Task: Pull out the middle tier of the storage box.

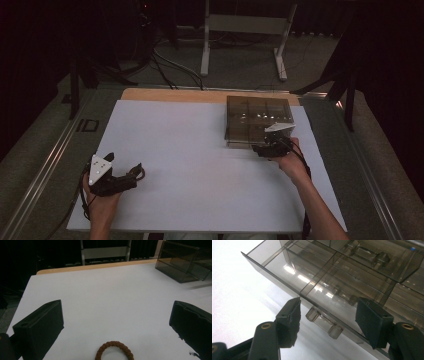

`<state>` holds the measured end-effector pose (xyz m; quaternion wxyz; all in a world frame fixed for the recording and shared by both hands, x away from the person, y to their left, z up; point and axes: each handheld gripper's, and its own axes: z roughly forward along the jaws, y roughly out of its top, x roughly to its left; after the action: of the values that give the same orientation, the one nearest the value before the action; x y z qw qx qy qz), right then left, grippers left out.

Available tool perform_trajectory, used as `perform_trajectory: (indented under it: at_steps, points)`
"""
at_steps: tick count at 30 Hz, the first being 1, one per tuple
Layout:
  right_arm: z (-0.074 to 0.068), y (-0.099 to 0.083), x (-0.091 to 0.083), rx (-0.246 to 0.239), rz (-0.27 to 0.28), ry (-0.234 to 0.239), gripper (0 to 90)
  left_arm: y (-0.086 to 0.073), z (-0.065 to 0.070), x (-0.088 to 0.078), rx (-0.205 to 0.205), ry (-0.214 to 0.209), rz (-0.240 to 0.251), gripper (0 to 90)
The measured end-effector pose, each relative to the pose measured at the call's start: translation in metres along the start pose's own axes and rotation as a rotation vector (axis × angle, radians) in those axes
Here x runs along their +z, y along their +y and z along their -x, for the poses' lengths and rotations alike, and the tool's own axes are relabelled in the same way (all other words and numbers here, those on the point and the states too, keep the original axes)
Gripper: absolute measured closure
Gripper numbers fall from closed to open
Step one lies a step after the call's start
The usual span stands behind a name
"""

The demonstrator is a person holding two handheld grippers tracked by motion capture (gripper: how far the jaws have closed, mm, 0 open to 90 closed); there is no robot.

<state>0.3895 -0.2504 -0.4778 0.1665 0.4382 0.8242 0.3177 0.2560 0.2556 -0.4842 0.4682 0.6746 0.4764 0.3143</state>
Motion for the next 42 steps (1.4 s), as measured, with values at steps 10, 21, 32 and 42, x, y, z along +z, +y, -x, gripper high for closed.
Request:
perform_trajectory:
  at_steps: [10,21,32,42]
  points:
    - [-0.003,-0.003,-0.002,0.000,0.003,-0.001,38.2,0.000,0.000,0.000,0.001,-0.001,-0.001,0.8]
    - [-0.003,-0.006,-0.005,0.001,0.003,0.011,39.0,0.000,0.000,0.000,0.001,-0.002,-0.001,0.8]
    - [-0.006,-0.010,-0.009,-0.008,-0.003,0.015,40.3,0.000,0.001,0.001,0.000,-0.003,-0.002,0.8]
    - [-0.007,-0.013,-0.012,-0.005,-0.004,0.026,40.5,0.000,0.001,0.001,0.001,-0.004,-0.004,0.8]
